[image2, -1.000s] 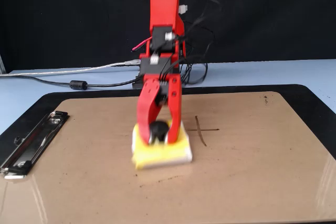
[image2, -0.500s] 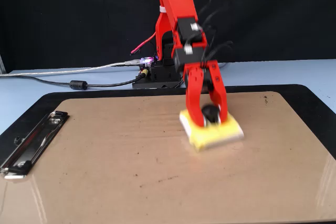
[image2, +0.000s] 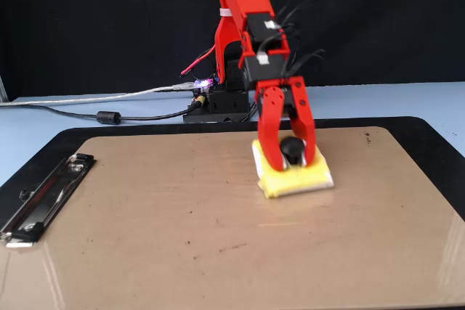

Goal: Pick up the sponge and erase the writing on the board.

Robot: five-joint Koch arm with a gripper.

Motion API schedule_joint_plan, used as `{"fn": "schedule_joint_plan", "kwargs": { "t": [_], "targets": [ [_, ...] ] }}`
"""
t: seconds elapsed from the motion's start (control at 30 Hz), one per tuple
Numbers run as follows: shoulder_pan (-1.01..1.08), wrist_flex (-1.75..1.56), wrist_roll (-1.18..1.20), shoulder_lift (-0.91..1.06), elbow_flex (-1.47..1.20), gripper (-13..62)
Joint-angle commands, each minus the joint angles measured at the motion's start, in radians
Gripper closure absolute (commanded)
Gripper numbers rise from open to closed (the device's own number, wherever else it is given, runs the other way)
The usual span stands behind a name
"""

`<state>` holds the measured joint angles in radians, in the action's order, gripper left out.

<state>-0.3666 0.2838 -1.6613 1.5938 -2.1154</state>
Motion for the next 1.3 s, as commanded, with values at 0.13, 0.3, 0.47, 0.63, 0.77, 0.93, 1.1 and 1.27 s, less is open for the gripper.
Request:
{"fn": "schedule_joint_plan", "kwargs": {
  "t": [0.13, 0.3, 0.47, 0.63, 0.77, 0.93, 1.1, 1.27],
  "targets": [
    [-0.018, 0.091, -0.017, 0.393, -0.325, 57.3],
    [-0.020, 0.069, 0.002, 0.486, -0.431, 57.4],
    [-0.023, -0.060, 0.003, 0.049, -0.115, 57.4],
    [-0.112, -0.029, -0.002, 0.029, -0.051, 57.4],
    [-0.178, 0.005, -0.002, 0.311, -0.255, 57.4],
    [-0.225, -0.074, 0.002, 0.179, -0.184, 57.3],
    [-0.353, -0.120, 0.003, 0.140, 0.015, 57.3],
    [-0.643, -0.126, 0.002, 0.253, 0.023, 57.3]
  ]
}}
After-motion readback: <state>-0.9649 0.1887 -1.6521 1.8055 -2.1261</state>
